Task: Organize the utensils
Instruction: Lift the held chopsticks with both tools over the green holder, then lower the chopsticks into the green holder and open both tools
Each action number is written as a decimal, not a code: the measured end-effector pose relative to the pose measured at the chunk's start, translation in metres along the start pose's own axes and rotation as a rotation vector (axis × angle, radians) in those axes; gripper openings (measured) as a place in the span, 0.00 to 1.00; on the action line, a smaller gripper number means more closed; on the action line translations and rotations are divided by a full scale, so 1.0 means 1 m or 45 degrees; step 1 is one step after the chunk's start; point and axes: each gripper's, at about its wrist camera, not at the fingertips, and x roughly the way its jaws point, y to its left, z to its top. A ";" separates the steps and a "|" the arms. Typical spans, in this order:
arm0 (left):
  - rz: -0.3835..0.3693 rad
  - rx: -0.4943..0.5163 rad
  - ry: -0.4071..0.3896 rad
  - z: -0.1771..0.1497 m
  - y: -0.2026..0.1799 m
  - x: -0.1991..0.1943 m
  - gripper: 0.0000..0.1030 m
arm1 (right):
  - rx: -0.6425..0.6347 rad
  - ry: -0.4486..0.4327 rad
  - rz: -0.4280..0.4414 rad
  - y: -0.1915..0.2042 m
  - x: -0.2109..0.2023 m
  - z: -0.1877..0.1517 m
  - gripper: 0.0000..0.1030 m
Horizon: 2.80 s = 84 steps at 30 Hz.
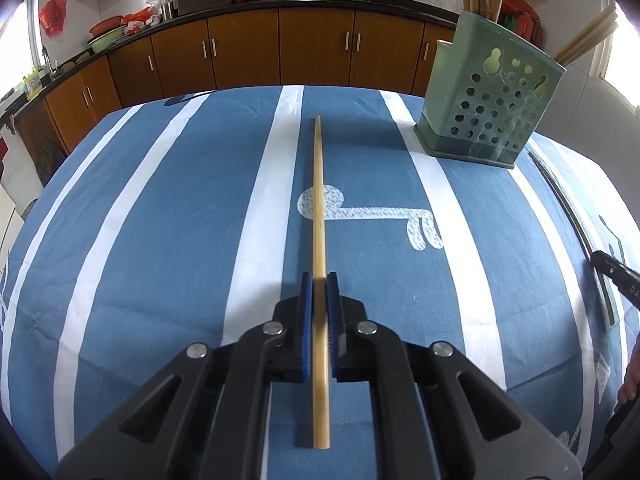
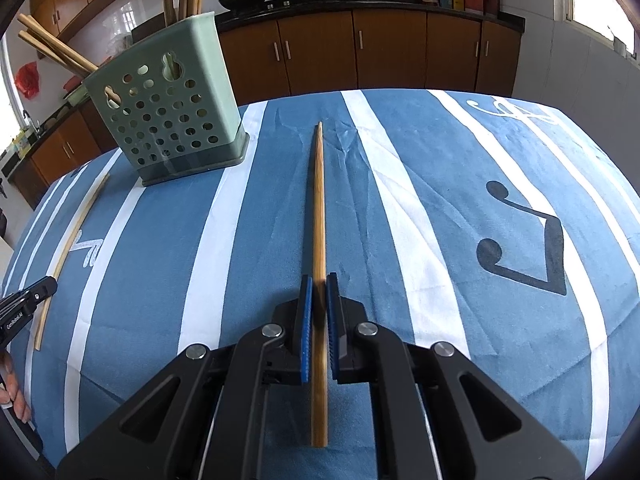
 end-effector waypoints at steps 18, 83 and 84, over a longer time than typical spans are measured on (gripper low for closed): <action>-0.087 0.045 -0.083 0.030 -0.003 -0.052 0.08 | 0.069 -0.278 0.021 -0.015 -0.066 0.040 0.08; -0.310 0.031 -0.589 0.182 -0.078 -0.154 0.07 | -0.060 -0.646 0.328 0.063 -0.127 0.178 0.07; -0.311 0.034 -0.581 0.184 -0.078 -0.150 0.07 | -0.056 -0.627 0.332 0.063 -0.122 0.179 0.07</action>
